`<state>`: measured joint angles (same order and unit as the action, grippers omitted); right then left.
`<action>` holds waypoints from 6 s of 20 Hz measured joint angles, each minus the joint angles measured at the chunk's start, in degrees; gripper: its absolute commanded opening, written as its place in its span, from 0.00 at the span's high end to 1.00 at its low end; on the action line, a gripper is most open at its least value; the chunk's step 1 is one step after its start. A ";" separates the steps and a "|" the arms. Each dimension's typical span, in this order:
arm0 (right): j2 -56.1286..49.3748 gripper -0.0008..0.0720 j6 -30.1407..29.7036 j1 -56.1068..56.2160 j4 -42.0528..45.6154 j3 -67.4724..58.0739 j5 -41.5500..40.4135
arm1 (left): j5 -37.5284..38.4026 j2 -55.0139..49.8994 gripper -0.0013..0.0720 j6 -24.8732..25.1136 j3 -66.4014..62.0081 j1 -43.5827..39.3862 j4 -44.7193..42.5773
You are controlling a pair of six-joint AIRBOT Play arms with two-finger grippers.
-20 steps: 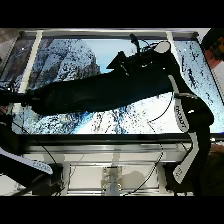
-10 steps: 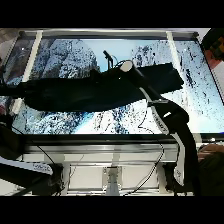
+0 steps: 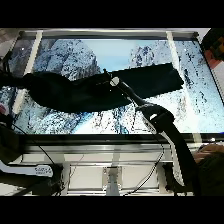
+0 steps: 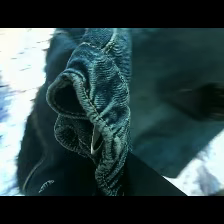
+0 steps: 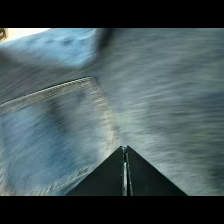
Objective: Fold the clothes and pants, and hang the long-sleeved shirts on hangers.
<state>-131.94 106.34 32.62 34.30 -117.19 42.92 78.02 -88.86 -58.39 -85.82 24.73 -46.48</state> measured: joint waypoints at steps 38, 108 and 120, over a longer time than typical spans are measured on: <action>36.28 0.55 -4.02 -19.63 44.06 -0.11 34.86 | -57.59 -14.16 0.19 -14.27 -3.39 -55.91 23.08; 27.10 0.96 -29.42 -38.36 3.28 4.00 33.83 | -17.33 -11.91 0.95 -15.04 8.52 -24.68 14.91; 19.78 0.96 -29.42 -27.61 9.42 4.00 32.74 | -1.73 6.69 0.95 -21.16 8.55 -18.51 -8.09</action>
<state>-112.16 76.93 5.02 43.72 -113.19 75.66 76.29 -82.17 -79.55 -77.28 6.22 -54.57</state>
